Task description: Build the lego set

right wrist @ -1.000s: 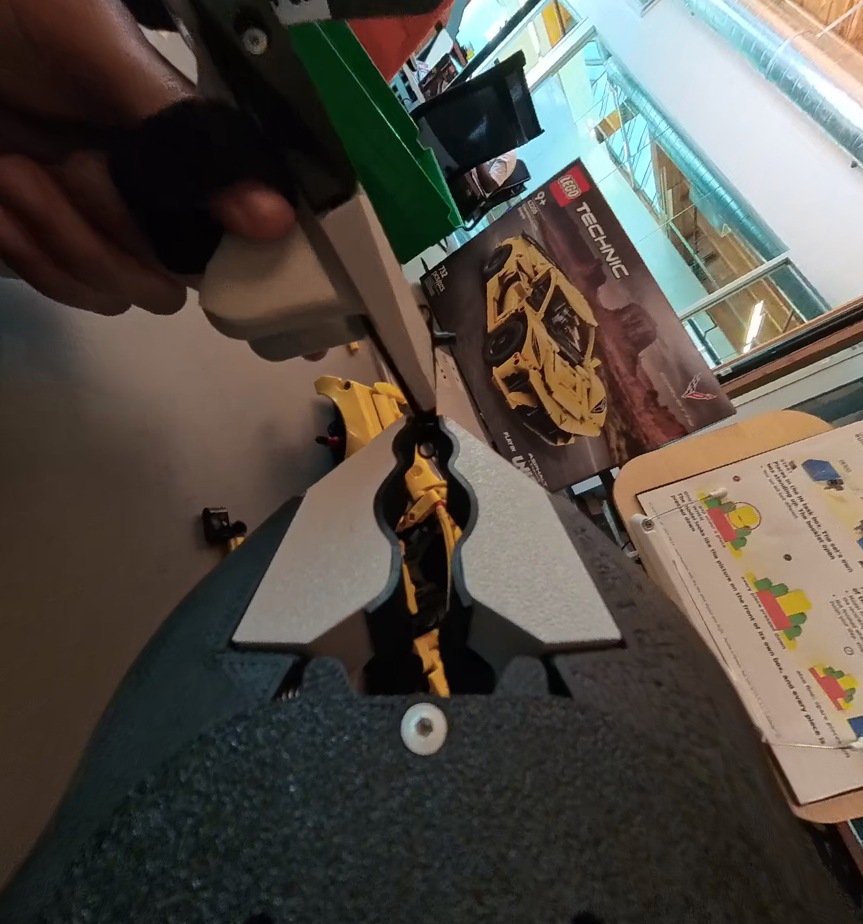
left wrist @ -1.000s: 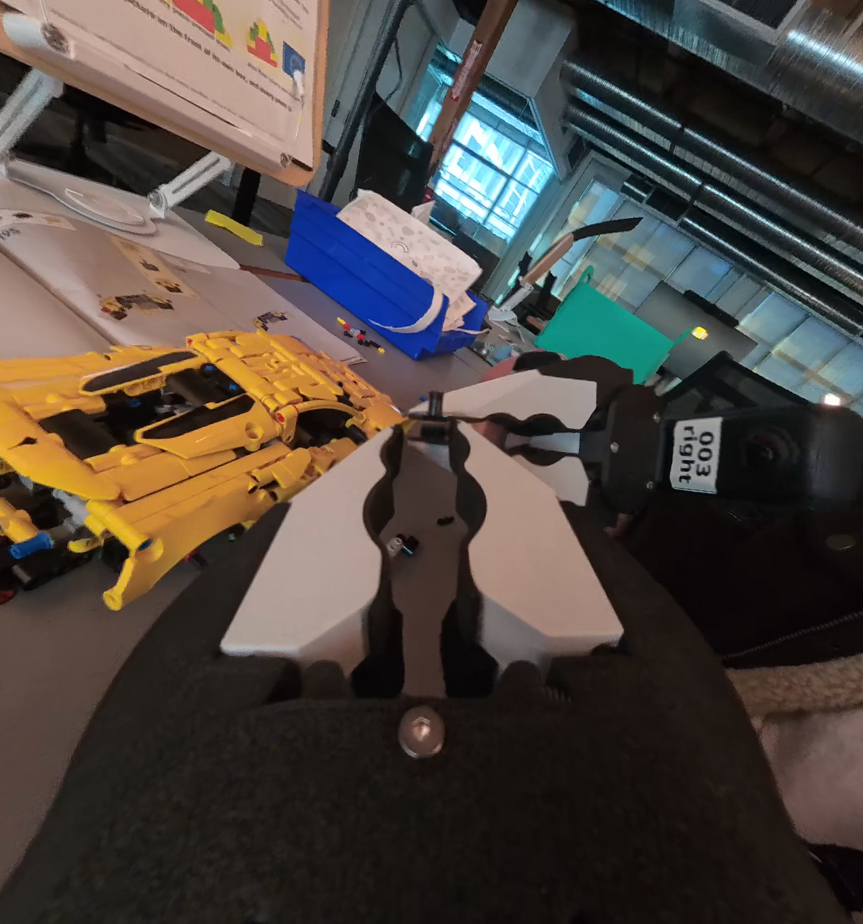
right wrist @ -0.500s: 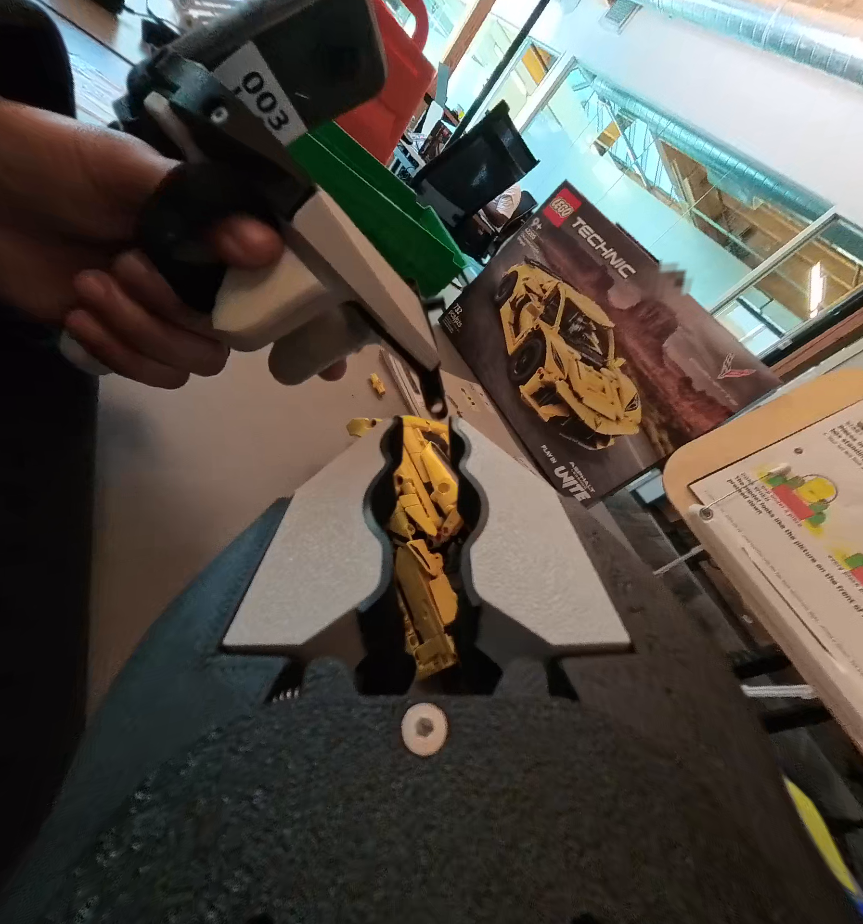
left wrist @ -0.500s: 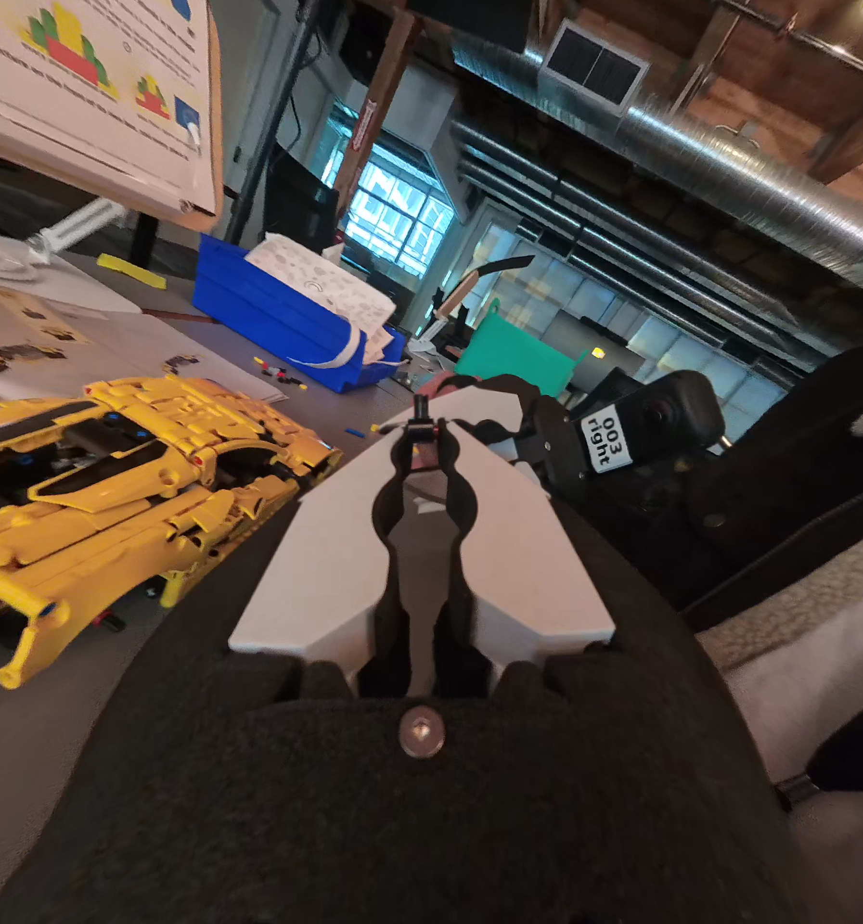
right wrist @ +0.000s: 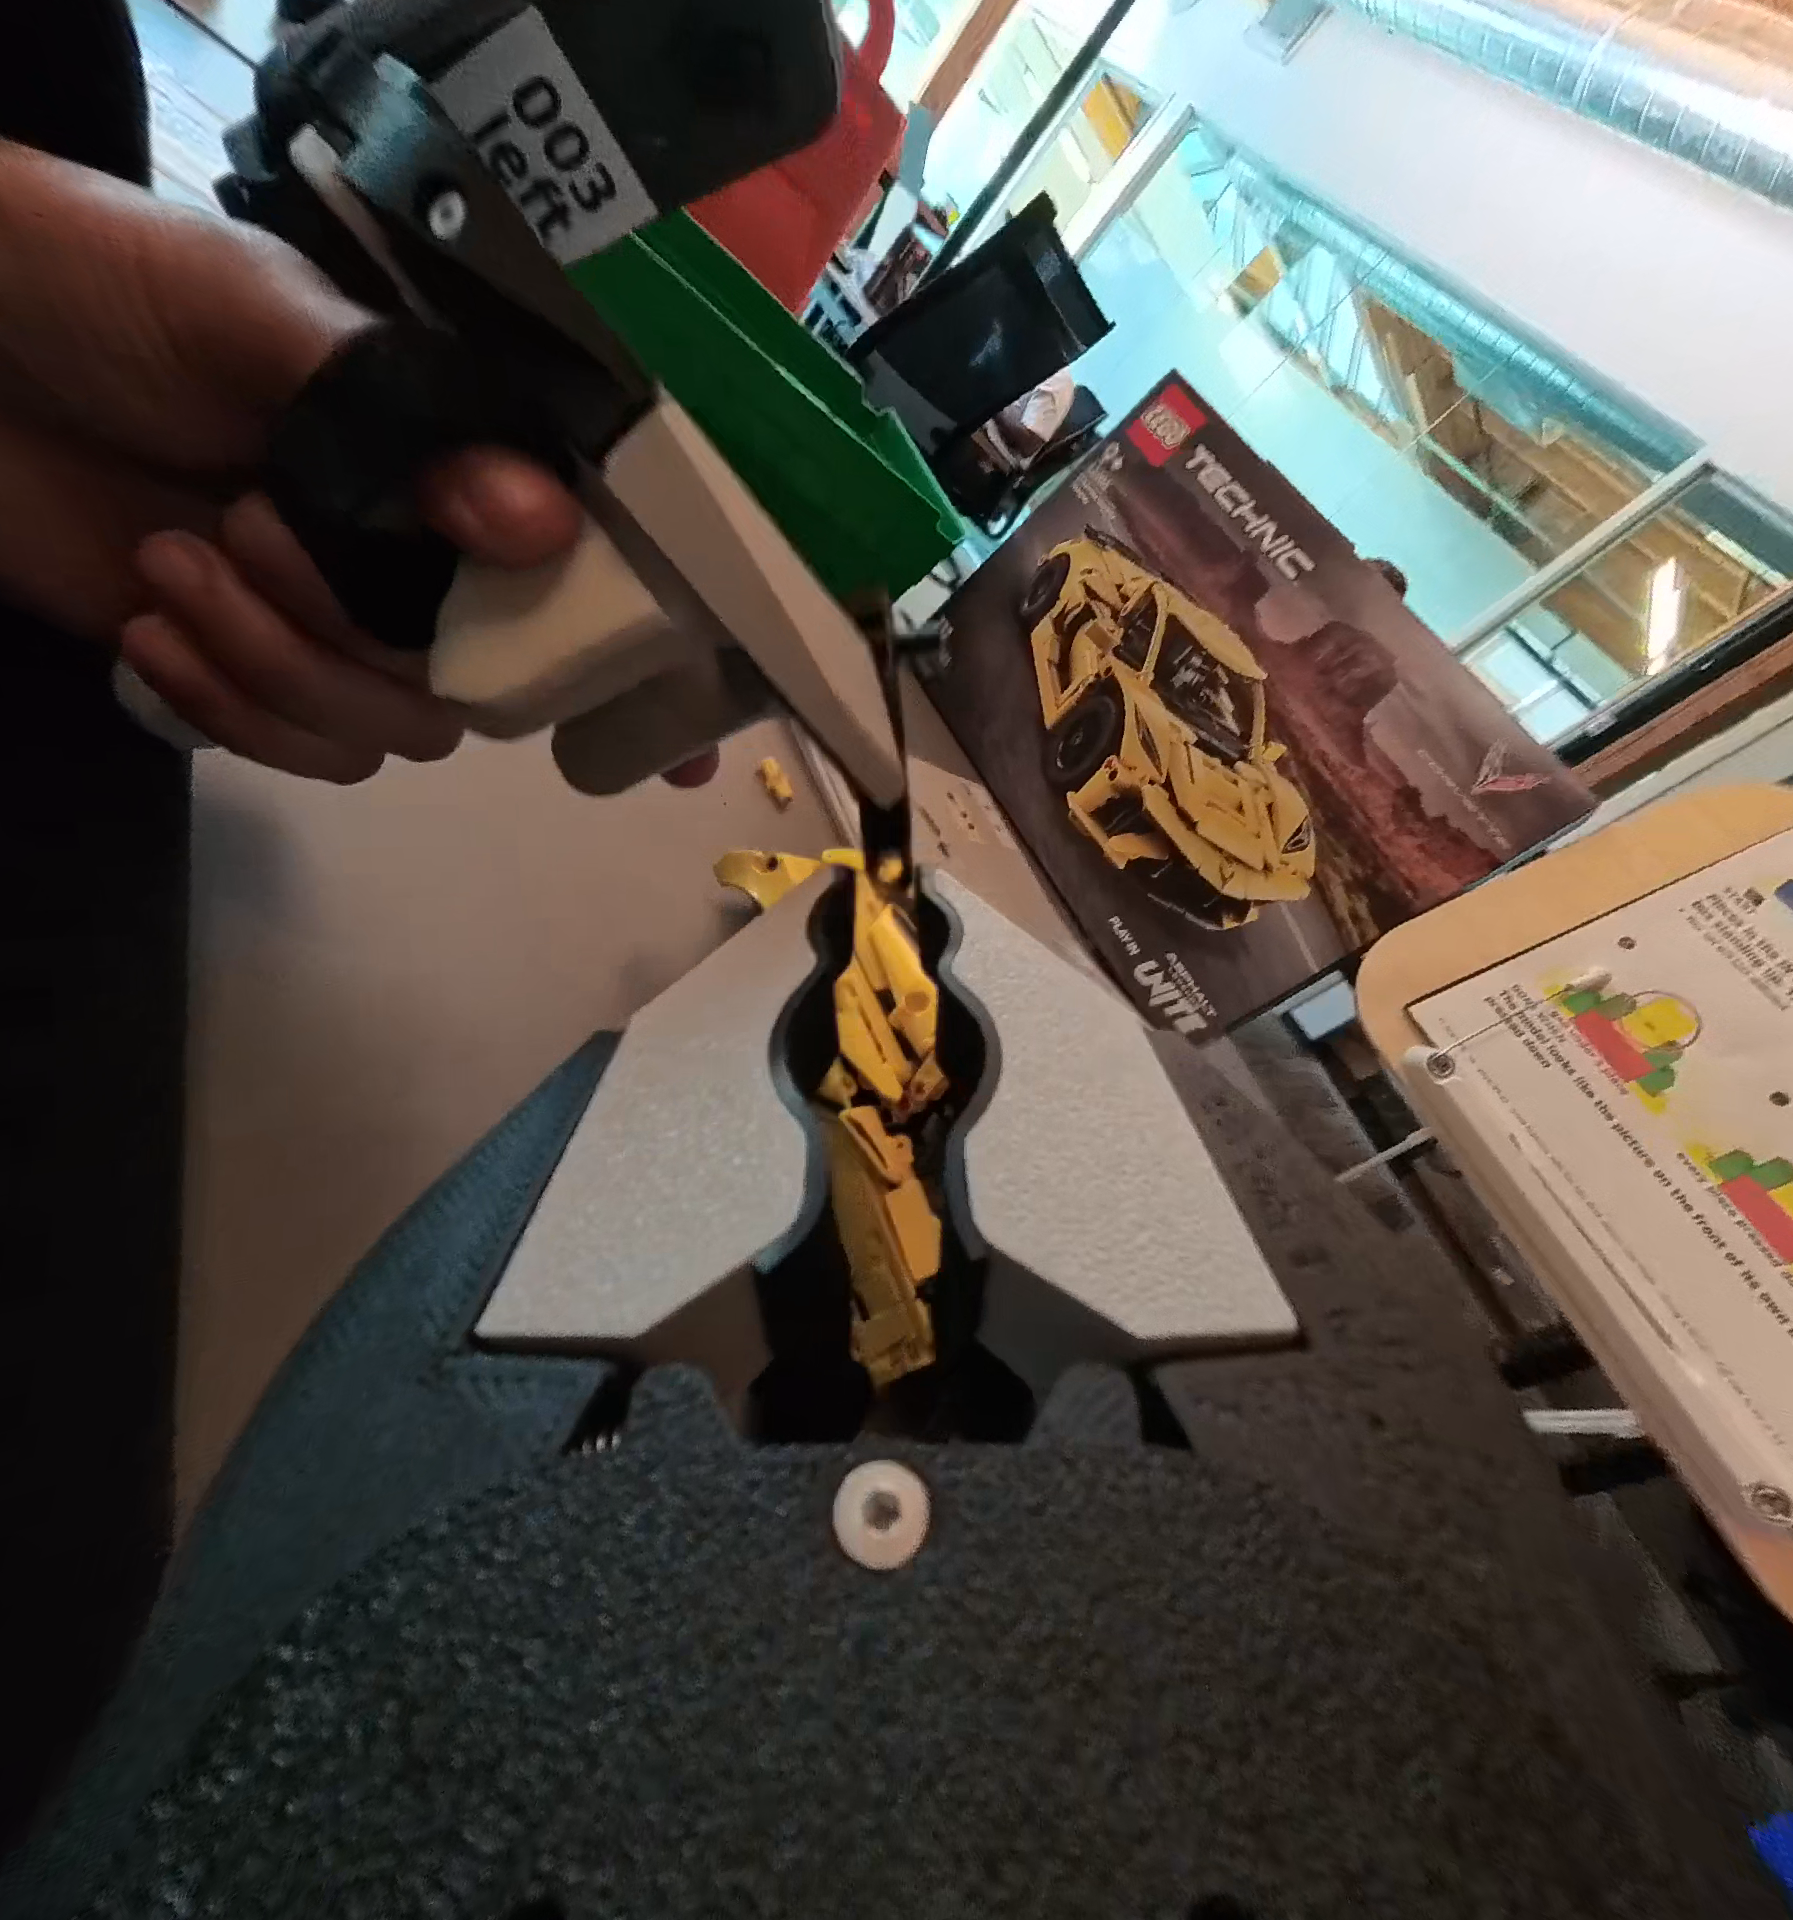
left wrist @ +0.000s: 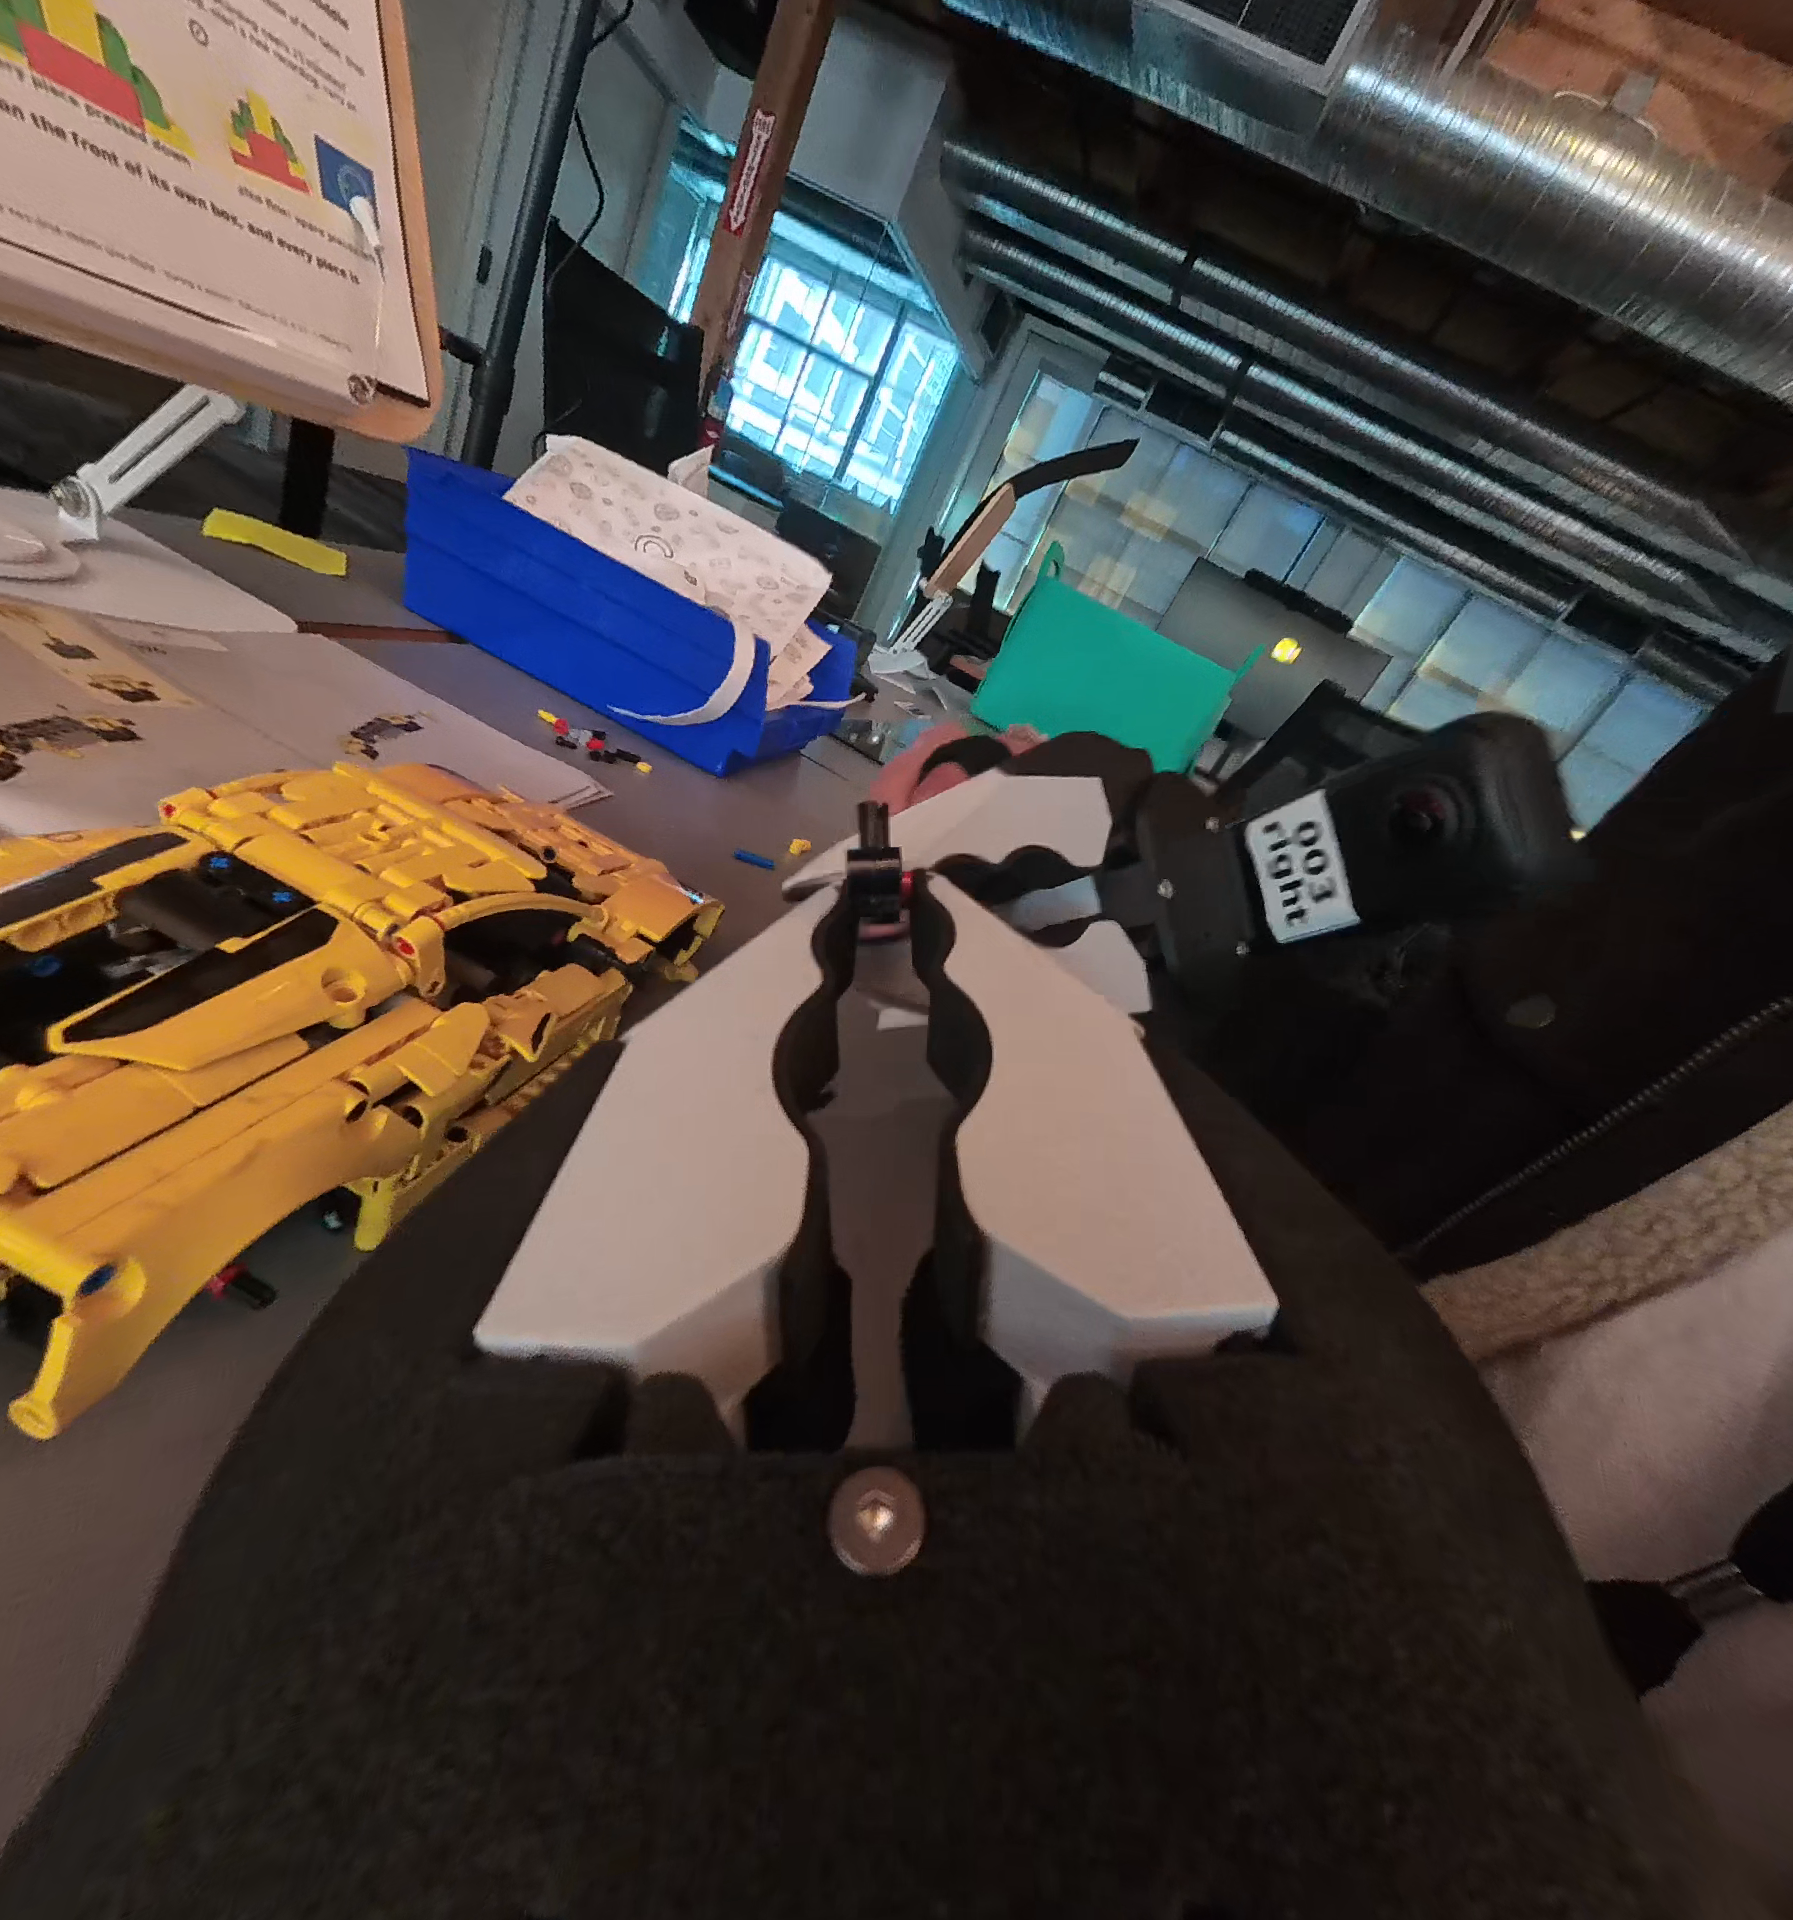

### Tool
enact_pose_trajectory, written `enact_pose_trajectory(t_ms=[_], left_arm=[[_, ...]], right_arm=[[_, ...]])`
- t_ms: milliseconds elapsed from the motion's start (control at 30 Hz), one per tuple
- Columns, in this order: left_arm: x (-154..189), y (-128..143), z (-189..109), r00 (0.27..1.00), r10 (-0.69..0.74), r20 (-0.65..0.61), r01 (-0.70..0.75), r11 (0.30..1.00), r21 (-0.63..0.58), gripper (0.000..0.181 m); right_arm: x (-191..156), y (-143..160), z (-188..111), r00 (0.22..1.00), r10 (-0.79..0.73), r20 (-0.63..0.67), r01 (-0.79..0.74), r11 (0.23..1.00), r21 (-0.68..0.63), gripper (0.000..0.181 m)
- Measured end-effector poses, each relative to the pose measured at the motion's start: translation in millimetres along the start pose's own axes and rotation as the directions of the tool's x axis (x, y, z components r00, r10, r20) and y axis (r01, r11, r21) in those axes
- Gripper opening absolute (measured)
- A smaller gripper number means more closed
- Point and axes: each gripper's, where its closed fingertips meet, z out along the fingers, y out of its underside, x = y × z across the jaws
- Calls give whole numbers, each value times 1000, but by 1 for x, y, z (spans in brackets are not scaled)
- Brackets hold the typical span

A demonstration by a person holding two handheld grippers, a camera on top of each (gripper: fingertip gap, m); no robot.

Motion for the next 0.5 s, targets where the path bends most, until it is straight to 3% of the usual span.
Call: enact_pose_trajectory(t_ms=[133, 500], left_arm=[[0, -3, -2, 996, -78, -40, 79, 997, 19, 9], [-3, 0, -1, 994, -107, -29, 107, 994, 6, 9]], right_arm=[[1, -3, -3, 1000, -3, -1, 3, 1000, 14, 5], [-1, -6, -2, 1000, 6, 6, -7, 1000, 23, 5]])
